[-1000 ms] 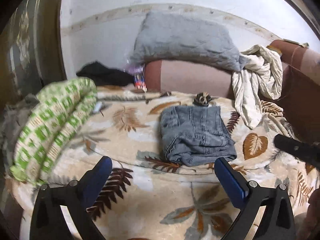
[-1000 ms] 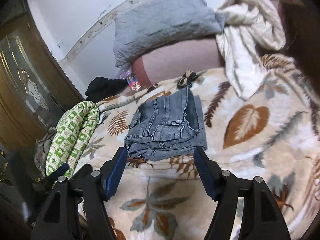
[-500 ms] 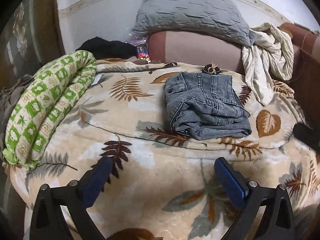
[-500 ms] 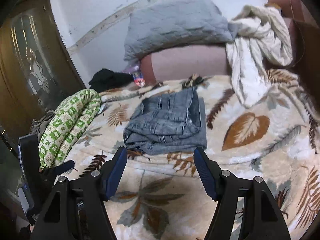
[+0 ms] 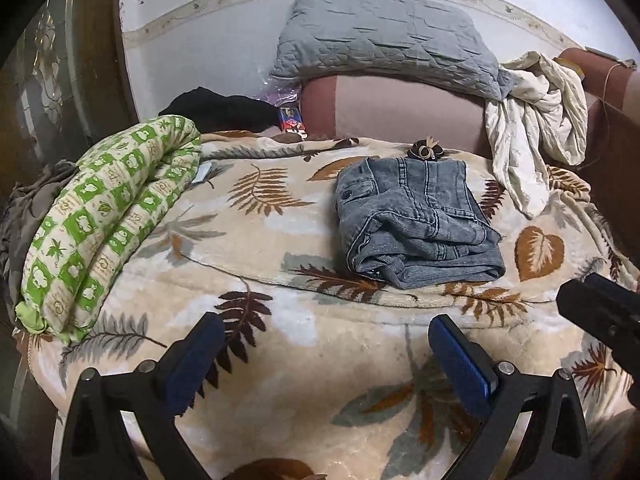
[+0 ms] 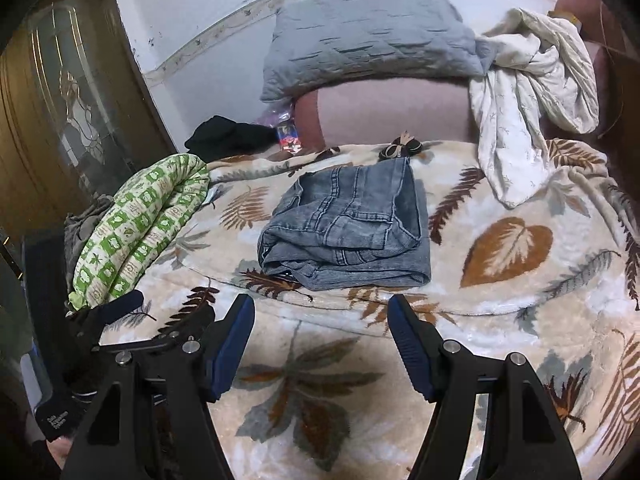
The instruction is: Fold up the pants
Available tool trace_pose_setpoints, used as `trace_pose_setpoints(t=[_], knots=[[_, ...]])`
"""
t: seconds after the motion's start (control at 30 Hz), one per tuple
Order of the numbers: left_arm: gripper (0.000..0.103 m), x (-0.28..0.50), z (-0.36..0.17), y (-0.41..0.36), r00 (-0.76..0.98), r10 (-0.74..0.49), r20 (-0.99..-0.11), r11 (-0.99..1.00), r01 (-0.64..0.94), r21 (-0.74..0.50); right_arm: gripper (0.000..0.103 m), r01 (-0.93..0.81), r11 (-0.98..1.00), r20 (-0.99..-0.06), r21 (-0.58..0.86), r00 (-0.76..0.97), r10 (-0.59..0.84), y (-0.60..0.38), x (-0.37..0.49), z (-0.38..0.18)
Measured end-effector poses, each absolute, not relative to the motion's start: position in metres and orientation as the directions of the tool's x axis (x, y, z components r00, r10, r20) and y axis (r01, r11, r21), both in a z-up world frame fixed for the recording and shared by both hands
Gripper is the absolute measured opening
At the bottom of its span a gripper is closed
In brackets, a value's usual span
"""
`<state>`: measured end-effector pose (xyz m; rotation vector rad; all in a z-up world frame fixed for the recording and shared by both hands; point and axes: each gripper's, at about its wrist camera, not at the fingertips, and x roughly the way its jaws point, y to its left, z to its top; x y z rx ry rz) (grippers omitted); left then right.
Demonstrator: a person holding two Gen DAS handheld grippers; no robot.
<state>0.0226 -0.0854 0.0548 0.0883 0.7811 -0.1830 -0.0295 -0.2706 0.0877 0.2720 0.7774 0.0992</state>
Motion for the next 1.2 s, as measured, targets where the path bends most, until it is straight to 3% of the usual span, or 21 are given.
trace_pose_setpoints(t=[0.3,1.2], knots=[[0.103,0.0136,0.0646,-0.0880,0.741,-0.127,-0.659,0.978,0.204,0.041,0.070,0.035,0.959,-0.672,0.281,0.720,0.171,-0.2756,-0.0295,0.0878],[0.103,0.0129,0.0651,-0.0882,0.744,-0.132,-0.655,0.977,0.208,0.038,0.070,0.047,0.970,-0.676,0.237,0.726,0.129,-0.2743,-0.0306,0.0897]])
